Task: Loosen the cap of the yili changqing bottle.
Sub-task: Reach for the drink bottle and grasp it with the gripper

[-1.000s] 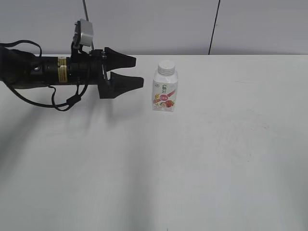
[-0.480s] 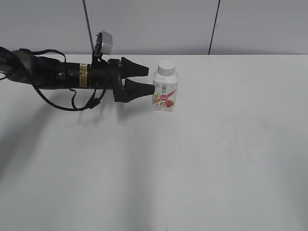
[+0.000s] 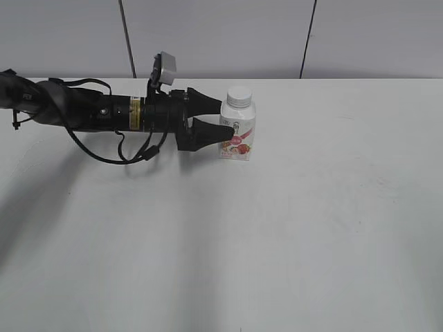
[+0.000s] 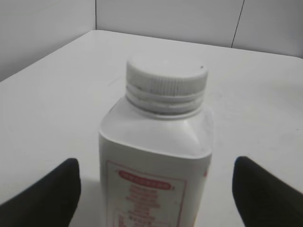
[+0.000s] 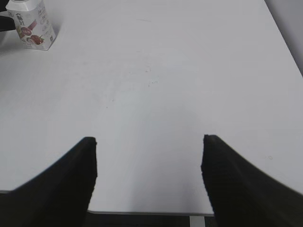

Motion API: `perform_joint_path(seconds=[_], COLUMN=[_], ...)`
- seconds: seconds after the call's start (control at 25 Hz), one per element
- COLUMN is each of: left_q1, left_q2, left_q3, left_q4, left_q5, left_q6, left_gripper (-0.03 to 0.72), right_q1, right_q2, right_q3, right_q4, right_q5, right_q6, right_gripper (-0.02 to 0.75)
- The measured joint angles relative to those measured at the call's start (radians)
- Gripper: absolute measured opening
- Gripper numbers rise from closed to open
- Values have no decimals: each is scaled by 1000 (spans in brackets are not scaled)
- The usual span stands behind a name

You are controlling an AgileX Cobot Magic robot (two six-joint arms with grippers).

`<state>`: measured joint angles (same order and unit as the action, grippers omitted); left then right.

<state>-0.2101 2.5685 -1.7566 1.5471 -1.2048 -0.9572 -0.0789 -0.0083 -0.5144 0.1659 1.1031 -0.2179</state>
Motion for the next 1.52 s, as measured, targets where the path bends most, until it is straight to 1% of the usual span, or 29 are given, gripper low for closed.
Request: perform_joint_path(seconds=[0.72,0.92,1.16,1.52], left_q1=[-41,-41,-45,-49], left_q2=[2,5,42,77], left_q3=[-35,-36,-67,-98], left_q4=[-7,-2,5,0], left_q5=[5,18,17,6], left_q6=[-7,-8,-16,-19], left_gripper=[586,576,571,540], right_q1=[0,0,0,0], right_q2=[0,0,0,0], right_q3=[0,0,0,0], right_q4=[0,0,0,0], right_q5=[0,0,0,0], right_q6=[0,0,0,0], right_gripper=[547,547,547,547])
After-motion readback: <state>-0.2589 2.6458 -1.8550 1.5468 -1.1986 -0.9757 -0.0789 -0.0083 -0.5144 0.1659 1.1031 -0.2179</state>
